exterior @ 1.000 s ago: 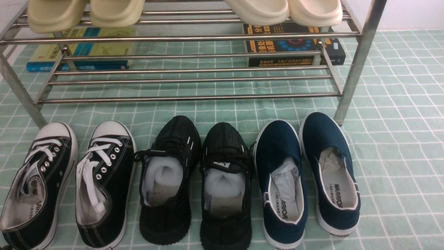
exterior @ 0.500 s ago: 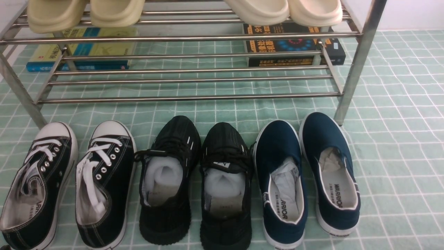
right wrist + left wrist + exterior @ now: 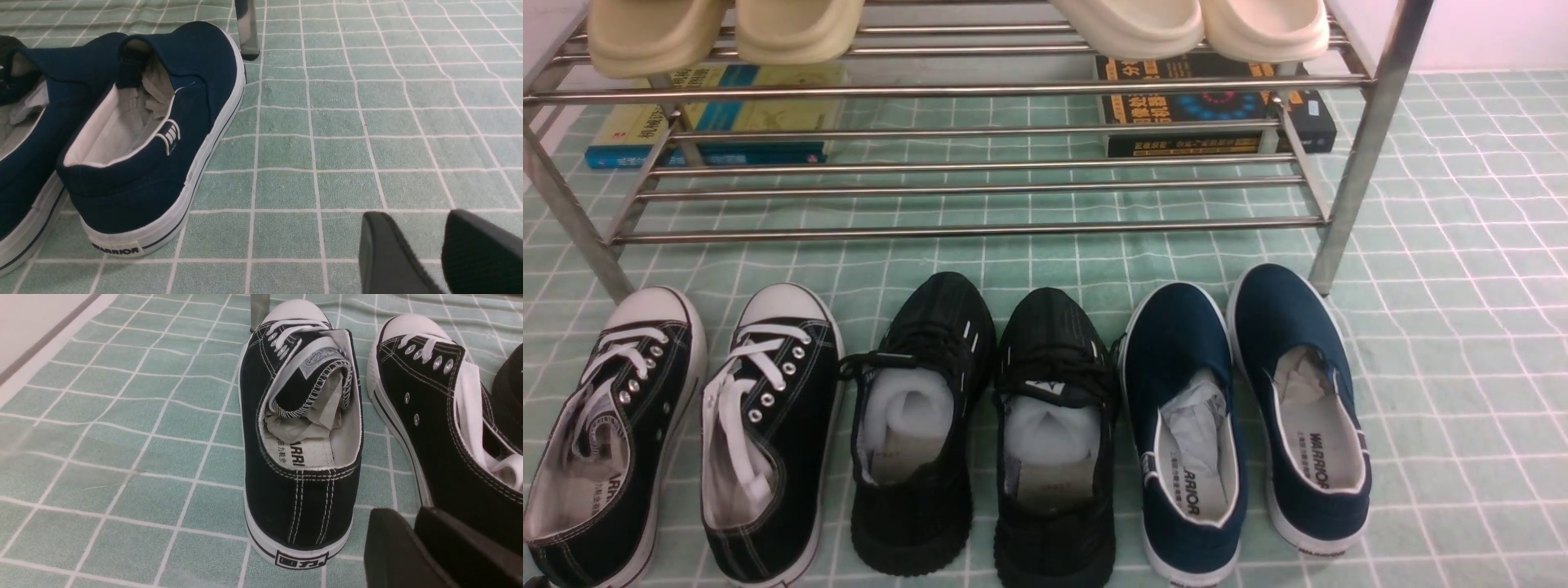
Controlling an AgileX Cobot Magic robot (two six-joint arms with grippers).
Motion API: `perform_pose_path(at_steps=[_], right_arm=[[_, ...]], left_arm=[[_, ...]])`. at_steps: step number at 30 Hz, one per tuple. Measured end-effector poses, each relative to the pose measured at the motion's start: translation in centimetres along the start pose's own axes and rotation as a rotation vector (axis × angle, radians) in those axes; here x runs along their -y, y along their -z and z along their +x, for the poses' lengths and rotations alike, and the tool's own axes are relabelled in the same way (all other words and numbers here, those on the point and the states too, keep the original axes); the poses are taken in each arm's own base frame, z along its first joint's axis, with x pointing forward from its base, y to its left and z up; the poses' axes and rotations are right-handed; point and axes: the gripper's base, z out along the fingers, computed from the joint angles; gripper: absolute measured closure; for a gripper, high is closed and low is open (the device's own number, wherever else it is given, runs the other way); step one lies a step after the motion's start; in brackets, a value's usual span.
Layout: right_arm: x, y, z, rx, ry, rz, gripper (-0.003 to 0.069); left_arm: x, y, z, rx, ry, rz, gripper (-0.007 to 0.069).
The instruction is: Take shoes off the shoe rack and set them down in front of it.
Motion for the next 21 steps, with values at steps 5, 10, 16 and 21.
perform_pose_path(at_steps=[5, 10, 16, 21], right_arm=[[0.00, 0.00, 0.00, 0.000, 0.000, 0.000, 0.0422], [0.00, 0.00, 0.00, 0.000, 0.000, 0.000, 0.0422], [0.00, 0.00, 0.00, 0.000, 0.000, 0.000, 0.0422], [0.00, 0.00, 0.00, 0.000, 0.000, 0.000, 0.0422]], left_arm=[[0.00, 0.00, 0.00, 0.000, 0.000, 0.000, 0.0499], [0.00, 0.00, 0.00, 0.000, 0.000, 0.000, 0.0497], [0.00, 0.00, 0.00, 0.000, 0.000, 0.000, 0.0489], [0.00, 0.00, 0.00, 0.000, 0.000, 0.000, 0.0484]])
